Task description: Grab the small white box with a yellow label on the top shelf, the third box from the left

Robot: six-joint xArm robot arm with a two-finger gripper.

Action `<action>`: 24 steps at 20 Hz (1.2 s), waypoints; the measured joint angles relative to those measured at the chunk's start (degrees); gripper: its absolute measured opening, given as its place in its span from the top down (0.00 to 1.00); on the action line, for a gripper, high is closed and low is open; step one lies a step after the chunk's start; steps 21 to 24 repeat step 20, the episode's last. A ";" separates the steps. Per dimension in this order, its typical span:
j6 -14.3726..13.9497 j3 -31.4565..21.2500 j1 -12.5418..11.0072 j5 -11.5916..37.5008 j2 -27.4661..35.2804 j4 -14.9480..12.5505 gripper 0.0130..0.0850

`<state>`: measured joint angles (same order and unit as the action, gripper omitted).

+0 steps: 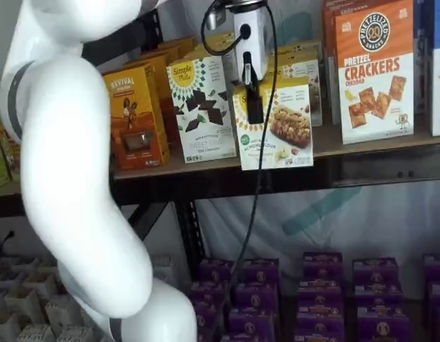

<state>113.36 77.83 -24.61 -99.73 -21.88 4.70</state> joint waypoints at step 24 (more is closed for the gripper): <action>5.46 -11.90 -5.37 -3.48 -13.01 -1.04 0.78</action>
